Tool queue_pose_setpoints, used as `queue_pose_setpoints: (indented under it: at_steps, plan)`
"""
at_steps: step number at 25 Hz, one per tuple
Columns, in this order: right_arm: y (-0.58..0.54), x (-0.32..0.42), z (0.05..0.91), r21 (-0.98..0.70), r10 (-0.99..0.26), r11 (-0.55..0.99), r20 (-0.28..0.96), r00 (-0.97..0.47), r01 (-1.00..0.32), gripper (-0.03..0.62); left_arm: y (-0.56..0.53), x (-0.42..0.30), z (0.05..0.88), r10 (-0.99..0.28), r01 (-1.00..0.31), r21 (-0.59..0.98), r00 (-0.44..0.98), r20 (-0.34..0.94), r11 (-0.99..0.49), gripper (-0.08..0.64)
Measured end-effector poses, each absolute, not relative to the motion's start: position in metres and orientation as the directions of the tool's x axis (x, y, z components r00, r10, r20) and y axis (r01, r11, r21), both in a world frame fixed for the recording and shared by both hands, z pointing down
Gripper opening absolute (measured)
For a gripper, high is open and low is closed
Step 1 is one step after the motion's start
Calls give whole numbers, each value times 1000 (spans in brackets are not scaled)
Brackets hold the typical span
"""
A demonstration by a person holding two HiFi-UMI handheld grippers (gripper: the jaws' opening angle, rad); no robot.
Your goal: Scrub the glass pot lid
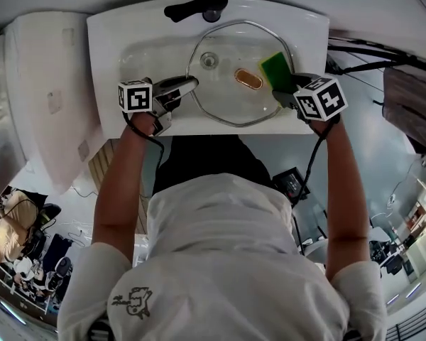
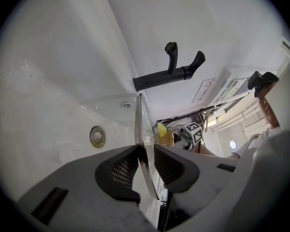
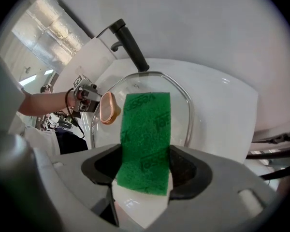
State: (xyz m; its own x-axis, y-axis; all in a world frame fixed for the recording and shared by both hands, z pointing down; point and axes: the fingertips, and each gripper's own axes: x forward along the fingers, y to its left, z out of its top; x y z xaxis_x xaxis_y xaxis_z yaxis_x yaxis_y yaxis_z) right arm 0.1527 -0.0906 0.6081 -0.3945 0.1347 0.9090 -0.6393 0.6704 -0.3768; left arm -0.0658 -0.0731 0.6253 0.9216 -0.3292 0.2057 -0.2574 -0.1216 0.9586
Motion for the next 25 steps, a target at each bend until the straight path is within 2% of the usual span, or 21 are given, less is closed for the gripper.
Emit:
queue_pose_setpoints:
  at_steps: [4,9,15,21,25]
  plan:
    - [-118,147,608,-350,154,717,923,-353,-603,295,-73,-65,624,-322,-250,961,925,201,-120,104]
    - [-144,123,605,-326,203,802,937,-285,-501,295,-74,-66,624,-325,-251,961,924,202,-118,104]
    - [-164,89,601,-273,205,876,957,-206,-397,295,-75,-68,625,-344,-253,962,916,204,-105,104]
    - [-164,52,597,-313,209,875,932,-297,-368,295,-76,-68,626,-344,-243,964,919,194,-107,103]
    - [-166,65,598,-332,187,833,922,-340,-442,295,-75,-68,626,-348,-241,965,917,192,-103,103]
